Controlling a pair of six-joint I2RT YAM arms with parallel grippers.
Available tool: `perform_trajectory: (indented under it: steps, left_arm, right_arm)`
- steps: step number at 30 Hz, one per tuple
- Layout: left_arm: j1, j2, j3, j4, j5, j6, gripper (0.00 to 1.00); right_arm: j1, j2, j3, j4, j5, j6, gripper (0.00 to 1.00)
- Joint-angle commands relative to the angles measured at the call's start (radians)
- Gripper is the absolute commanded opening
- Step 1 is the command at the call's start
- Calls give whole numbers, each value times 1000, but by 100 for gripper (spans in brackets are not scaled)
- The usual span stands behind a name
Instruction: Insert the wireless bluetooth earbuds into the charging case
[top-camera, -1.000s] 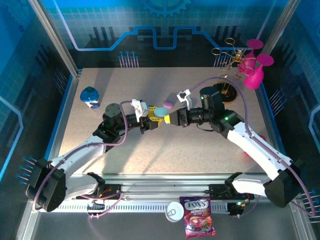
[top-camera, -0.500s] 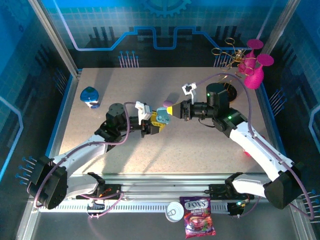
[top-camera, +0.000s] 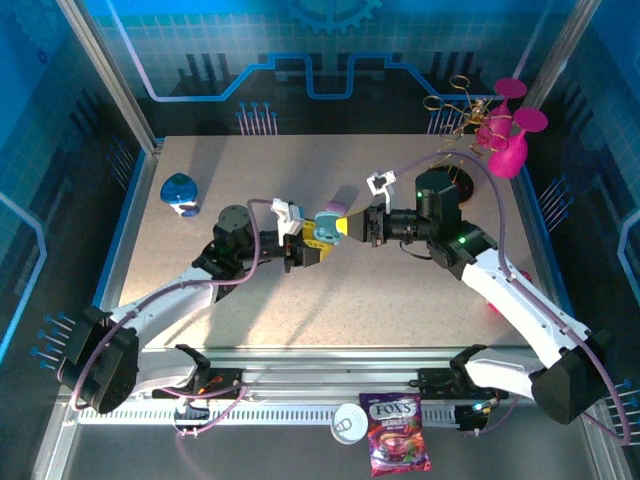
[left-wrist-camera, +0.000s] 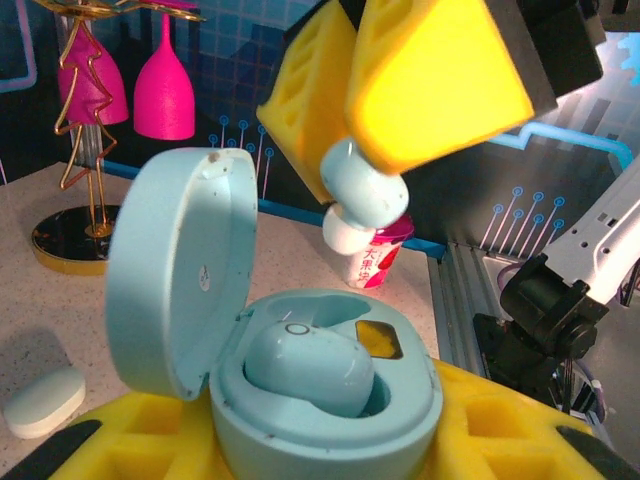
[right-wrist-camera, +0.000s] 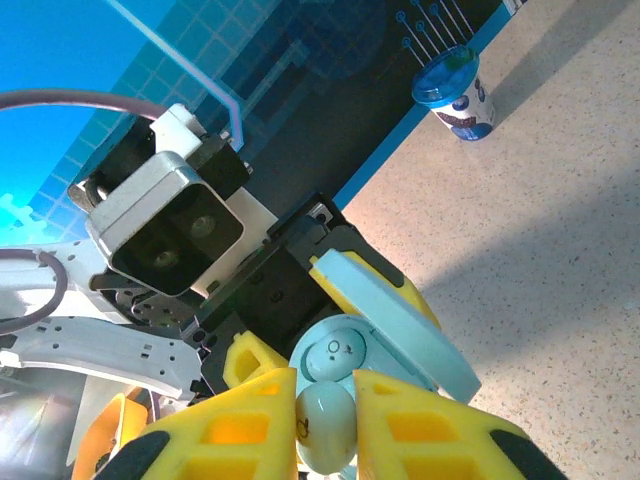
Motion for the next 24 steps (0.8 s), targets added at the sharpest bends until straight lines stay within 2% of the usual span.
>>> perform_trajectory:
  steps: [1,24]
  left_arm:
    - [-4,7,35,68,1,-40,29]
    - [-4,10,22,112,-8,-36,29]
  right_arm:
    - [-7,-25,-12,-5,-14,-22,17]
    - [41,34,-31,12,-2,4,17]
